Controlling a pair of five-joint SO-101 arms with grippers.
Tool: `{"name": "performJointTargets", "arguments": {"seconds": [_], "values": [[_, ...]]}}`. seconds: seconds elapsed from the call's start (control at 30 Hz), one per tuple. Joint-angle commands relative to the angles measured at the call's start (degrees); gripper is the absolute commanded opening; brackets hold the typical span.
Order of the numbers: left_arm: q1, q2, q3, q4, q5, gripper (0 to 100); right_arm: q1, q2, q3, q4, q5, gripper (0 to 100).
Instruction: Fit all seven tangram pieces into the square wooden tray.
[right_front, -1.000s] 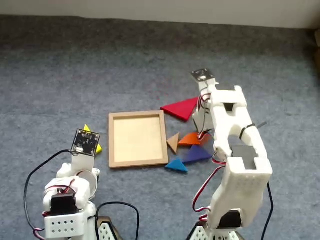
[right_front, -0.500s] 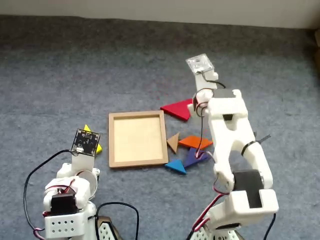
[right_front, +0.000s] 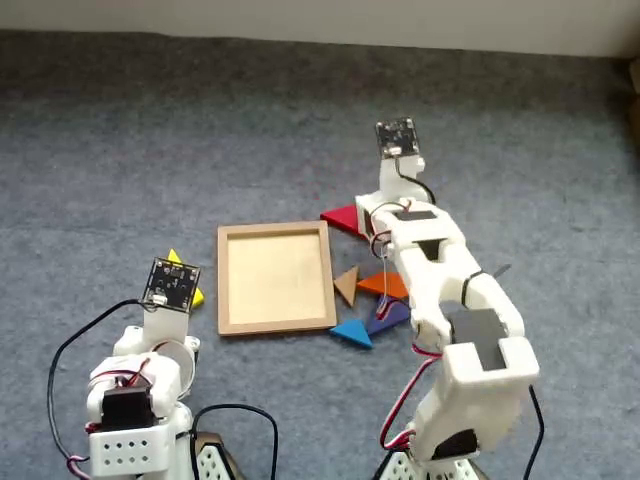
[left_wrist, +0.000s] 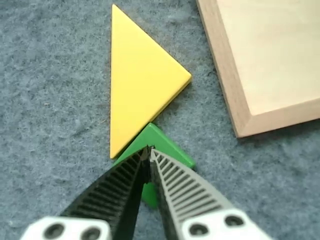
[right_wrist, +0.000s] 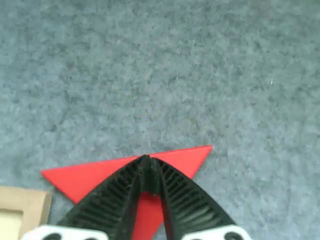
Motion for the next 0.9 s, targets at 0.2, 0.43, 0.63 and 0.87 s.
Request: {"name": "performJointTargets", "arguments": {"seconds": [0.2,0.43,0.63,0.87], "values": [[-0.5,-0.6,1.1,0.3,0.4,2,-0.3,5.2,-1.1,-0.4,17.6,0.5],[-0.5,-0.6,1.1,0.3,0.4,2,3.2,5.1,0.1,11.9,26.2,0.5],[-0.5,-0.6,1.1,0.3,0.4,2,6.0,2.0,-3.6,20.4,26.4,0.5],[-0.5,-0.6,1.1,0.3,0.4,2,7.4,-5.1,-3.6,37.1,26.4,0.5]]}}
